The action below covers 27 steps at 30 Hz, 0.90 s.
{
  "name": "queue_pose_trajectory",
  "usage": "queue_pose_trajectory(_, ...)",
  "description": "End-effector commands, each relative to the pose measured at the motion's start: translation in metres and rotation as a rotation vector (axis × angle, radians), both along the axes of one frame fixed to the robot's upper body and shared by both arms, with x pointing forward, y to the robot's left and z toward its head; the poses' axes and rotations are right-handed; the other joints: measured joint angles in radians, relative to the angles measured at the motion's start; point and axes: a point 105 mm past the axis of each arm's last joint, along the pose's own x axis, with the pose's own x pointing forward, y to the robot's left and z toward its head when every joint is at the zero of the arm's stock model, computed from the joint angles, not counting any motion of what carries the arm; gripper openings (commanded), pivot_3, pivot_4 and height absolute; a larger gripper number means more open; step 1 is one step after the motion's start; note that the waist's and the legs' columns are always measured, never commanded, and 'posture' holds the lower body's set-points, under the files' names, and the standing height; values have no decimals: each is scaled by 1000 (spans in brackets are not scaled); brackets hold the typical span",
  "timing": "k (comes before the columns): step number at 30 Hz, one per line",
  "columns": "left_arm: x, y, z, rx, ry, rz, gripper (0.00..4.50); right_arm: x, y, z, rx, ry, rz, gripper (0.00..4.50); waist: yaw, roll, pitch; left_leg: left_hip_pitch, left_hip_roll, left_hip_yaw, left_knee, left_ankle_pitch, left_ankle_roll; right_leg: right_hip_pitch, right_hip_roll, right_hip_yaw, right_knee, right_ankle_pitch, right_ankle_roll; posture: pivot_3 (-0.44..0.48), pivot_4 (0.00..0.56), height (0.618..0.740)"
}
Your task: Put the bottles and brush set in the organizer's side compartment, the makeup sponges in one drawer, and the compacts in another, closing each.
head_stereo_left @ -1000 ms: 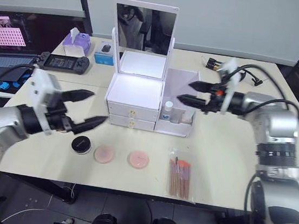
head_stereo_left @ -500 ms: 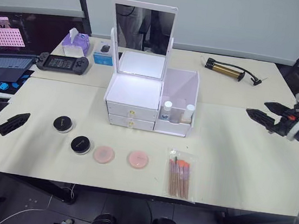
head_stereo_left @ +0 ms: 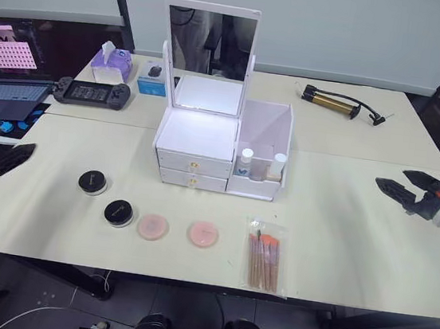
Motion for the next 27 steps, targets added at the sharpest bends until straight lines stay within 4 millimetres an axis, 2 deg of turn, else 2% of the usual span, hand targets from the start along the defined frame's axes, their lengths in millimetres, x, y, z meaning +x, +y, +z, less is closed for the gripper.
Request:
queue_pose_trajectory(1, 11, -54, 27, 105, -11, -192, 4500, -3, 21, 29, -43, -45, 94, 4476, 2, 0, 0, 0, 0, 0, 0, 0, 0, 0, 0, 0, 0, 0, 0, 0, 150, 725)
queue_pose_trajectory(4, 15, -93, 46, 101, 24, -342, 4500, -8, 31, 42, -133, -72, 122, 4476, 3, 0, 0, -1, 0, -1, 0, 0, 0, 0, 0, -1, 0, 0, 0, 0, 150, 725)
queue_pose_trajectory(5, 10, -110, 49, 96, 53, -433, 4500, -10, 34, 48, -151, -87, 131, 4476, 3, 0, 0, -1, 0, -1, 0, 0, 0, 0, 0, 0, 0, 0, 0, 0, 150, 725)
queue_pose_trajectory(7, -11, -145, 44, 115, 178, -636, 4500, -18, 42, 58, -181, -110, 161, 4476, 1, 0, 0, -1, -1, -1, 0, 0, 0, 0, 0, 0, 0, 0, 1, 0, 150, 725)
queue_pose_trajectory(9, -23, -165, 37, 158, 257, -741, 4500, -28, 50, 62, -144, -55, 215, 4476, -3, 1, 0, 0, -1, -1, 0, 0, 0, 0, 1, 1, 0, -1, 1, 0, 150, 725)
queue_pose_trajectory(12, -32, -181, 29, 176, 343, -844, 4500, -47, 61, 61, -123, 72, 295, 4476, 0, 4, 1, 1, -1, -1, 0, 0, 0, 0, 1, 2, 1, -1, 1, 0, 150, 725)
queue_pose_trajectory(14, -31, -189, 28, 102, 392, -868, 4500, -62, 72, 55, -134, 126, 361, 4476, 1, 3, 0, 1, -1, -2, 0, 0, 0, 0, 2, 1, 1, -1, 1, 0, 150, 725)
queue_pose_trajectory(18, -22, -219, 26, 15, 354, -936, 4500, -76, 77, 34, -191, 184, 347, 4476, 6, 2, 0, 1, -2, -4, 1, 0, 0, 3, 2, 0, 0, -5, 8, 0, 150, 725)
queue_pose_trajectory(21, -17, -243, 21, -10, 314, -978, 3904, -88, 83, 20, -117, 356, 363, 4500, 11, 1, 1, 0, -3, -5, 3, 0, 0, 3, 1, 0, 0, -4, 9, 0, 150, 725)
queue_pose_trajectory(27, -12, -274, 3, -17, 301, -1019, 2055, -97, 95, 1, 83, 687, 290, 4500, 6, 0, 1, 0, -4, -8, 3, 0, 1, 4, 1, 2, 0, -1, 2, 0, 150, 725)
